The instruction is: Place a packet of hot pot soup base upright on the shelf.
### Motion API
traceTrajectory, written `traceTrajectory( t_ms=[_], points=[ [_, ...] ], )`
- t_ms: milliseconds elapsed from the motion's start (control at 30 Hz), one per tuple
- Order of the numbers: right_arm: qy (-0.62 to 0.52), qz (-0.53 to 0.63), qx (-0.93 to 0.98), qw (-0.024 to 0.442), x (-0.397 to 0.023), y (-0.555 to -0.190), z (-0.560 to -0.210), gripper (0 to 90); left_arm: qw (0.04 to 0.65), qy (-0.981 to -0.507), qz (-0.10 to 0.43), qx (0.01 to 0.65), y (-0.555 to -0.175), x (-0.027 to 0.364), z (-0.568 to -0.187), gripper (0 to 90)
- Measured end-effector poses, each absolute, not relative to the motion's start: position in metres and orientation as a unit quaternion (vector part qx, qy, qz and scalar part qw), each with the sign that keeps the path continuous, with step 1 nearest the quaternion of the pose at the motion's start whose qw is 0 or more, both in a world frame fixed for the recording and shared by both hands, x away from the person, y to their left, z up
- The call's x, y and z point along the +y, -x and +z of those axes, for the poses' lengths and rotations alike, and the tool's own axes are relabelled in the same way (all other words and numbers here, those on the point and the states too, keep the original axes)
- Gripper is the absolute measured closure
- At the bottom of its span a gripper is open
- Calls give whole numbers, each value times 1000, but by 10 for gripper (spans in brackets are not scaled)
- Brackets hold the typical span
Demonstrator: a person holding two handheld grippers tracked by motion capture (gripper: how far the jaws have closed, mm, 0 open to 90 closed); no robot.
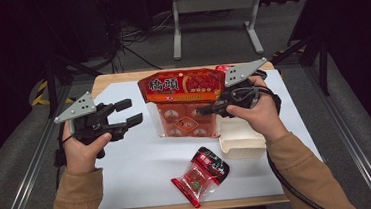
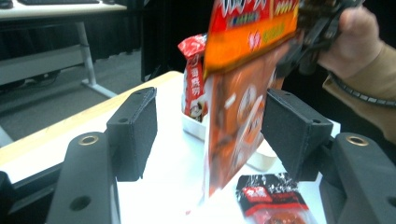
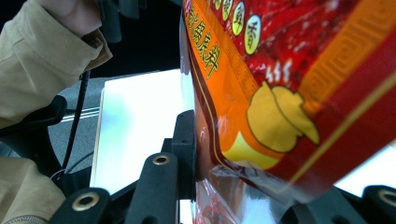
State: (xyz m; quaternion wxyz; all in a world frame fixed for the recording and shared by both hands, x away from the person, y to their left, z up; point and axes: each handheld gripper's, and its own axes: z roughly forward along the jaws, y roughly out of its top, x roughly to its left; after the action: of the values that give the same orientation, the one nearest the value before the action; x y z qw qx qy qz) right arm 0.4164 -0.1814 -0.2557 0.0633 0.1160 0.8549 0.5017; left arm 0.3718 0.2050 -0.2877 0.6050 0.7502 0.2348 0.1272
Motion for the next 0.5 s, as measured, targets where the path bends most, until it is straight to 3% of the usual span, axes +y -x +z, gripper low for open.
traceTrajectory(
  t_ms=[500],
  points=[
    [-141,502,849,87,-203,-420,-240,703,581,-761,132,257,-374,213,-300,291]
  ],
)
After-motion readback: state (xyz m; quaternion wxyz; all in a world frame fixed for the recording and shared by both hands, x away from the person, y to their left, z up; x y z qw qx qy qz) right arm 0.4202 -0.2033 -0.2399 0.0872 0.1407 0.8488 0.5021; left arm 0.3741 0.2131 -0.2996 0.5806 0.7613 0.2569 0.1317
